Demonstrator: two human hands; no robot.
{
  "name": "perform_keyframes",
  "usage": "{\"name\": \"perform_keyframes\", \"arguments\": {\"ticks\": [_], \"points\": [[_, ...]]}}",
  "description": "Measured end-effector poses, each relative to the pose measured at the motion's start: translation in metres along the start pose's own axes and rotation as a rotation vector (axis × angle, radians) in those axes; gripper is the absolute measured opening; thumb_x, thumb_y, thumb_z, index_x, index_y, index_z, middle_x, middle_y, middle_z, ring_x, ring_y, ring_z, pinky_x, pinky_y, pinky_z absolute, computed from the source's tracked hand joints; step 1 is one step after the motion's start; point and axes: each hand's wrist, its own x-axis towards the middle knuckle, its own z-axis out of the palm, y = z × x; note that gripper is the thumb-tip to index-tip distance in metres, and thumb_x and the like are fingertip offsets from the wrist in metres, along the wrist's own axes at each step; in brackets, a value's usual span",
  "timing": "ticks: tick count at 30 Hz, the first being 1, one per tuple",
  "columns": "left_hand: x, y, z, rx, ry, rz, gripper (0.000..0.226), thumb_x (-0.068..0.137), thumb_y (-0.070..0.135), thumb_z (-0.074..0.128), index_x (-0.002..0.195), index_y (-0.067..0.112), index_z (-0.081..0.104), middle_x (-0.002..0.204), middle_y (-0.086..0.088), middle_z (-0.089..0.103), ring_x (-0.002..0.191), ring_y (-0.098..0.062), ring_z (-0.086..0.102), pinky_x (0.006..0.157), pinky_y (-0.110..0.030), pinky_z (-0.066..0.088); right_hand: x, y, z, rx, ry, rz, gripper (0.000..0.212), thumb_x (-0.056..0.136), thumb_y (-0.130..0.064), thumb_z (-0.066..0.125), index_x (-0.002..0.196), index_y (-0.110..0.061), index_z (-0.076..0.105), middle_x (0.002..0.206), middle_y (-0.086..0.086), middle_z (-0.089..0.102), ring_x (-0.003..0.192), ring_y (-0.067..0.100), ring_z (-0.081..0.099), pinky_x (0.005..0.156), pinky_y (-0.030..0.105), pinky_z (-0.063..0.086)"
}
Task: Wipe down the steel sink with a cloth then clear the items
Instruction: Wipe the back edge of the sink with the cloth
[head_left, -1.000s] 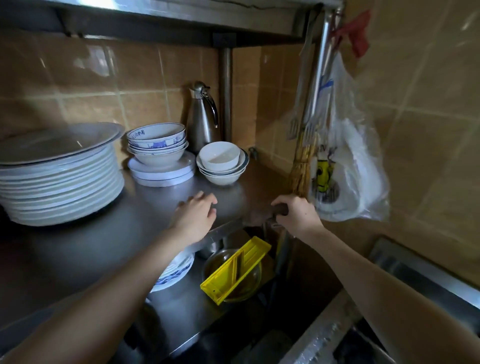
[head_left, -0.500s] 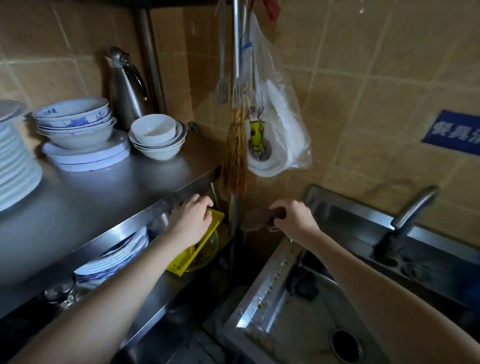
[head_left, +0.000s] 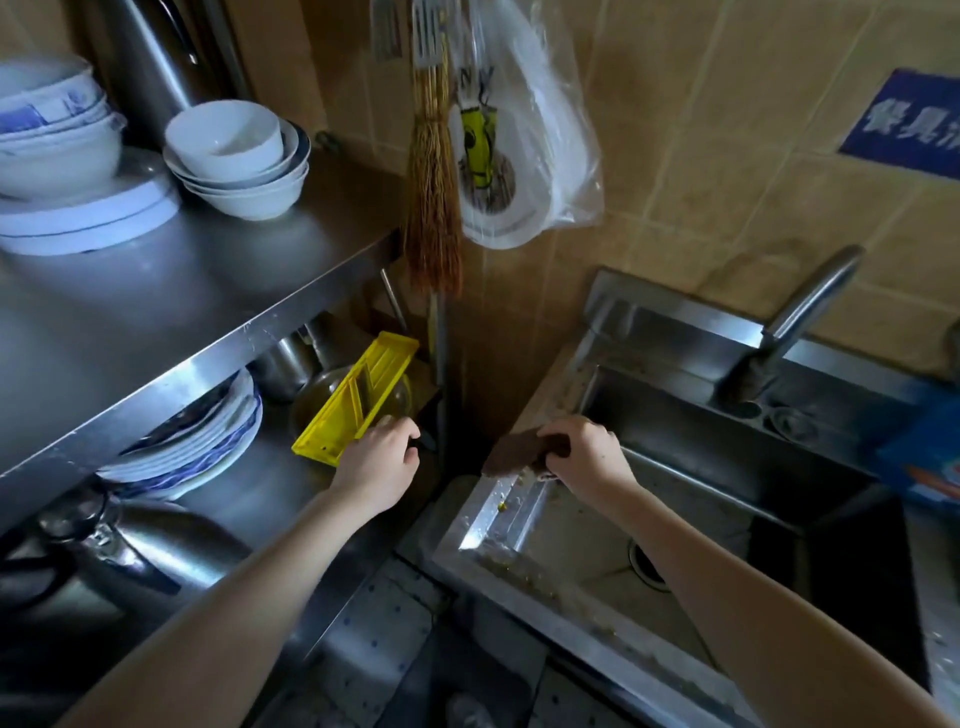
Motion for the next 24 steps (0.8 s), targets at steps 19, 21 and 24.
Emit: {"name": "perform_keyframes", "arguments": {"ticks": [19,21,24], "points": [[-0.045,-0.032,0.063,-0.049,-0.137,-0.075,0.029,0.087,0.011,0.048,0.116,0.015,0.055,0.116,-0.009,0.056,0.105,-0.031,0.054,0.085,-0.044,0.045,-0.047,0.004,0.118,-0.163,-0.169,-0.103,0.042,0.086,-0.018,0.054,0.125,-0.032,0.061,0.126,0.0,0.056,0.114,0.027,0.053,0.095,0.036,0.033],[-0.045,-0.033,0.064,-0.061,-0.148,-0.088,0.029,0.088,0.012,0.048,0.116,0.015,0.055,0.116,-0.009,0.055,0.106,-0.031,0.054,0.085,-0.042,0.044,-0.048,0.004,0.126,-0.209,-0.188,-0.119,0.04,0.089,-0.021,0.054,0.127,-0.033,0.059,0.128,0.001,0.054,0.116,0.028,0.052,0.097,0.036,0.033],[-0.046,-0.032,0.068,-0.085,-0.143,-0.082,0.028,0.089,0.013,0.048,0.116,0.015,0.054,0.116,-0.008,0.054,0.105,-0.03,0.054,0.083,-0.041,0.044,-0.046,0.006,0.13,-0.181,-0.176,-0.104,0.038,0.089,-0.023,0.056,0.126,-0.031,0.061,0.128,0.002,0.055,0.117,0.028,0.052,0.098,0.036,0.033]]}}
